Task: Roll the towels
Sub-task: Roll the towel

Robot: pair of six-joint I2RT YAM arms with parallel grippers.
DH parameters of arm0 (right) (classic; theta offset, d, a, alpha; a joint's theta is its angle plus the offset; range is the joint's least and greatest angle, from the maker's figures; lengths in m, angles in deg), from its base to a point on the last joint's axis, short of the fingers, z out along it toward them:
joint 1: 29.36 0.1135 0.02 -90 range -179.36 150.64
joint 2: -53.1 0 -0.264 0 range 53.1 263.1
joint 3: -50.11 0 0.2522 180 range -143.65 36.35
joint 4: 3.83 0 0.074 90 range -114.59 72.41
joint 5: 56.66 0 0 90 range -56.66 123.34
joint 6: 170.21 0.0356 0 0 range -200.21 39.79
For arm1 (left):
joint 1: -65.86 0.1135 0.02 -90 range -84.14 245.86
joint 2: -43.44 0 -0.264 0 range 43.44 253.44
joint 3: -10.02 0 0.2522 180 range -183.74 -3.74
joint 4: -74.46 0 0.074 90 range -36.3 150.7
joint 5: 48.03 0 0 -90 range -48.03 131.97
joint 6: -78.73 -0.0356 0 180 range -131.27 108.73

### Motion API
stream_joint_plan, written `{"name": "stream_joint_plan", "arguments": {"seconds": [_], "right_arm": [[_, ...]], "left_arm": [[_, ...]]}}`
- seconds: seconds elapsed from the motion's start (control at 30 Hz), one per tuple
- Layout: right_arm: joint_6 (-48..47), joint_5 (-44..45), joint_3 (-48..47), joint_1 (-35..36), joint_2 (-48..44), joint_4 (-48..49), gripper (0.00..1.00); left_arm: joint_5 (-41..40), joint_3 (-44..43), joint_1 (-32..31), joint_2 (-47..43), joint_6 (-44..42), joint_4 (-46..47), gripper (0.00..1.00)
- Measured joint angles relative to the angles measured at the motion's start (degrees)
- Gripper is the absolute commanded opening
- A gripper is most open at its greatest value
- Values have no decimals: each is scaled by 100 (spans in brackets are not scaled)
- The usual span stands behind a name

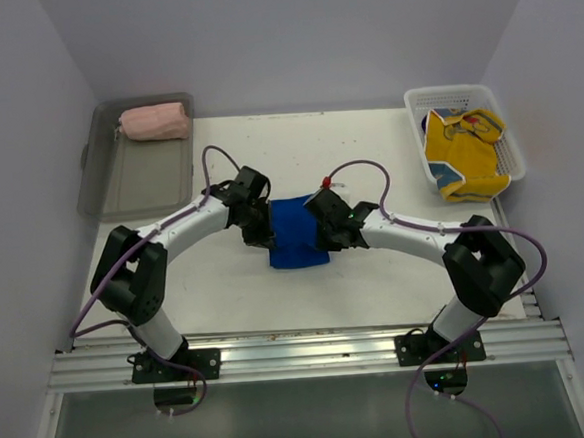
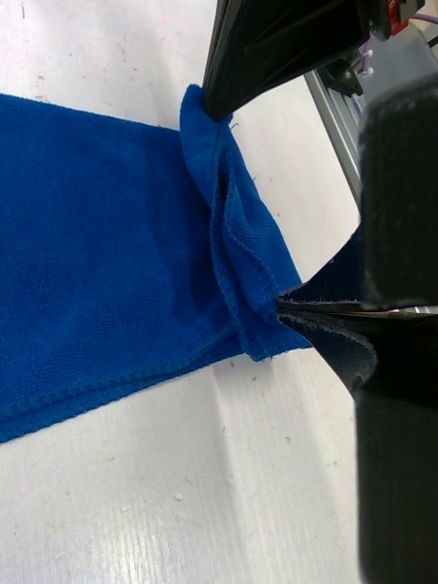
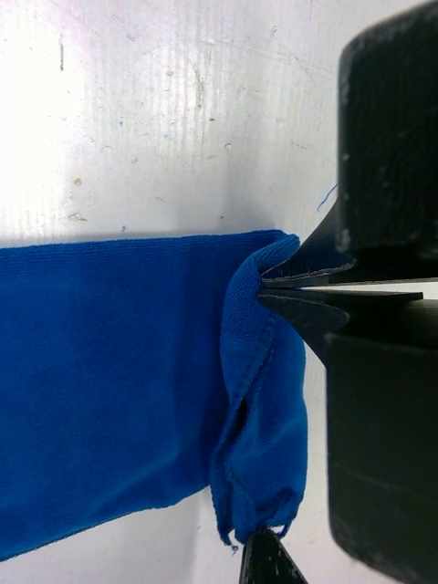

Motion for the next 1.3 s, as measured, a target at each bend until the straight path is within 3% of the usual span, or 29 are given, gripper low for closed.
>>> {"name": "stream_joint_plan", "arguments": {"seconds": [0.53,0.6,0.63,0.67,0.8,0.9,0.97,1.0,1.03,1.3], "right_arm": [[26,26,-378,-155,553,46,2],[33,26,-400,-173,640,59,13],[44,24,-411,-184,658,61,26],[57,33,-428,-195,662,50,29],[-2,151,-555,-212,640,24,37],[-4,306,-535,-216,420,-22,38],[-4,367,-466,-205,160,-22,30],[-7,400,-435,-184,13,-37,25],[-11,439,-424,-153,-101,-39,18],[-59,424,-424,192,31,-4,13]], "left_arm": [[-361,-461,4,691,-122,-144,0],[-437,-474,4,802,-164,-155,13],[-483,-496,4,837,-188,-177,18],[-544,-535,7,861,-210,-199,28],[-802,-824,7,848,-267,-251,41],[-931,-1016,7,761,-319,-275,42],[-973,-1051,7,619,-319,-293,36],[-966,-1043,7,522,-302,-304,9],[-953,-1001,4,407,-249,-291,0],[24,273,4,-603,-223,310,0]]}}
